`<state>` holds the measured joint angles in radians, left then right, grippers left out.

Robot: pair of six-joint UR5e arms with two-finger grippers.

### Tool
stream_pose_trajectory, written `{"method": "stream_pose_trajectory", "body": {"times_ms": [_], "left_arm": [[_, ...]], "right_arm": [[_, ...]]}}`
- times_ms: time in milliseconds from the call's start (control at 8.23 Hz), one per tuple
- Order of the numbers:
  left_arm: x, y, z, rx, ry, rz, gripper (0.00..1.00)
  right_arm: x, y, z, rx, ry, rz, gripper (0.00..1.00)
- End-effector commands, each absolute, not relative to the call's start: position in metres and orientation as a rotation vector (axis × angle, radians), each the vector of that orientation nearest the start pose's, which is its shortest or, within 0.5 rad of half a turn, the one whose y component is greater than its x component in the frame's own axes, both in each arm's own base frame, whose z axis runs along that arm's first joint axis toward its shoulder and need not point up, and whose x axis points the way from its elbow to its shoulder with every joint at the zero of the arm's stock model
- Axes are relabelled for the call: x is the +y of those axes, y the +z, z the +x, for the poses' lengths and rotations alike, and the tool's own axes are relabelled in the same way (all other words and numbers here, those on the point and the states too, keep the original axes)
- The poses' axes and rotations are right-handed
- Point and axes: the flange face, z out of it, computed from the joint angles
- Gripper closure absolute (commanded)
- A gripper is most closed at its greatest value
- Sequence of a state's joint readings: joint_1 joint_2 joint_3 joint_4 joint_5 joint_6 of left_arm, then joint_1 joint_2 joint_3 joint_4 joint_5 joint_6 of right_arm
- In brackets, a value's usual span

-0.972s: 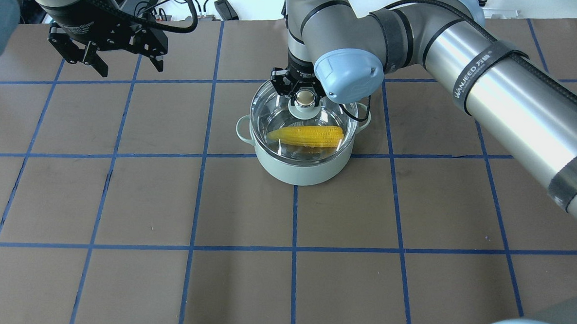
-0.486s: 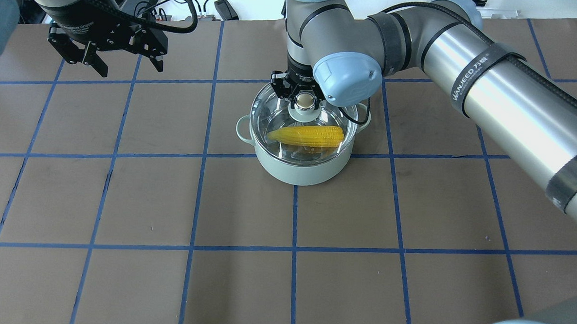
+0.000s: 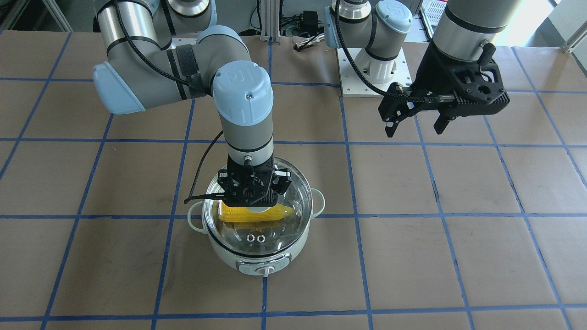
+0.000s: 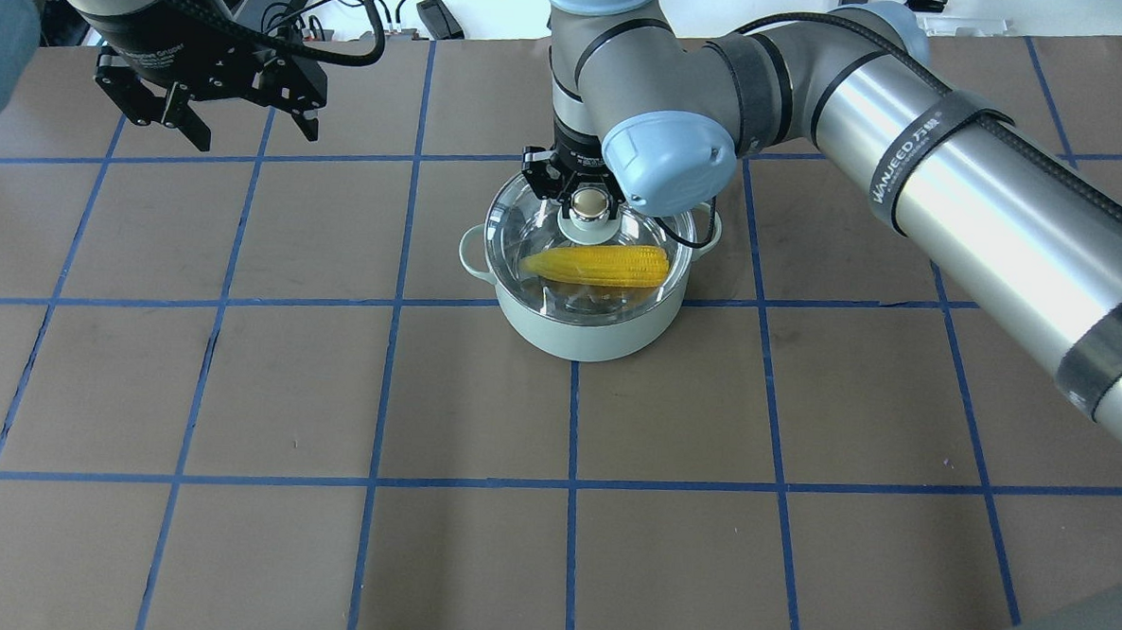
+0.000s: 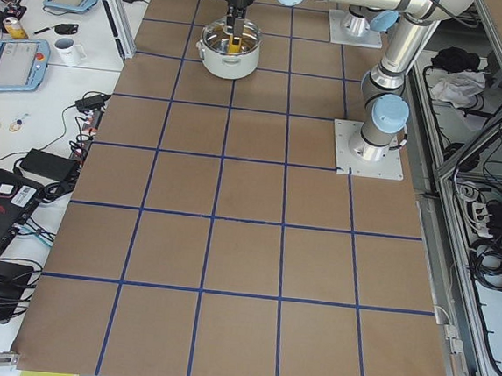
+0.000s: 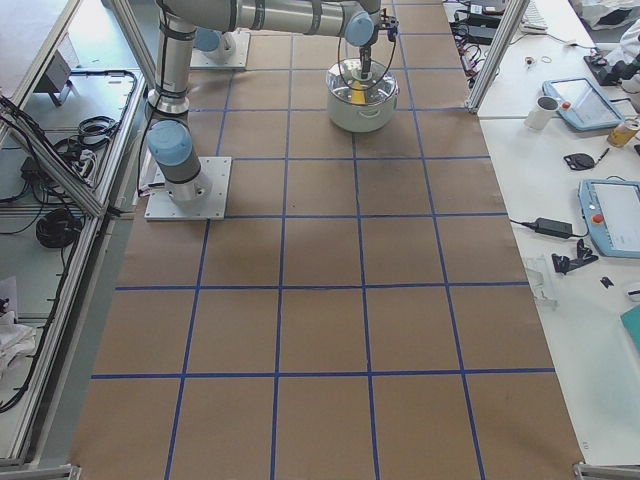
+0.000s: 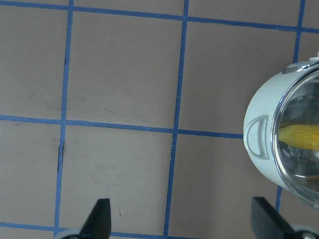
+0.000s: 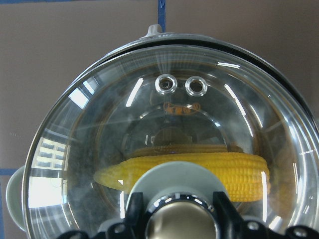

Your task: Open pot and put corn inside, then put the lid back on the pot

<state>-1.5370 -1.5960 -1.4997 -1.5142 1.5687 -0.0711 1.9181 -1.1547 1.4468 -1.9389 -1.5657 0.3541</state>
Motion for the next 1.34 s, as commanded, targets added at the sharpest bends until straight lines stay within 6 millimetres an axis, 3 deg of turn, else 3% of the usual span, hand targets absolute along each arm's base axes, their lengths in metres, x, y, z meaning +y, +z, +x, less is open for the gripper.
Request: {"method": "stream_pose_trajectory", "body": {"times_ms": [0, 972, 1215], "left_arm": [[-0.5168, 0.5142, -0.1162, 3.138, -0.154, -0.164, 0.00], [-0.5180, 0.5128, -0.1167, 3.143, -0.152, -0.163, 0.00], [-0.5187, 0.5122, -0.1166, 3.143, -0.152, -0.163, 0.00]], "right_arm": [[-0.5723, 0.3488, 0.3499, 3.098, -0.155, 0.000, 0.83], [-0.5727, 0.3435, 0.3499, 3.100, -0.156, -0.014, 0.83], [-0.5724, 0.3427, 0.3496, 3.102, -0.155, -0.017, 0.76]]}}
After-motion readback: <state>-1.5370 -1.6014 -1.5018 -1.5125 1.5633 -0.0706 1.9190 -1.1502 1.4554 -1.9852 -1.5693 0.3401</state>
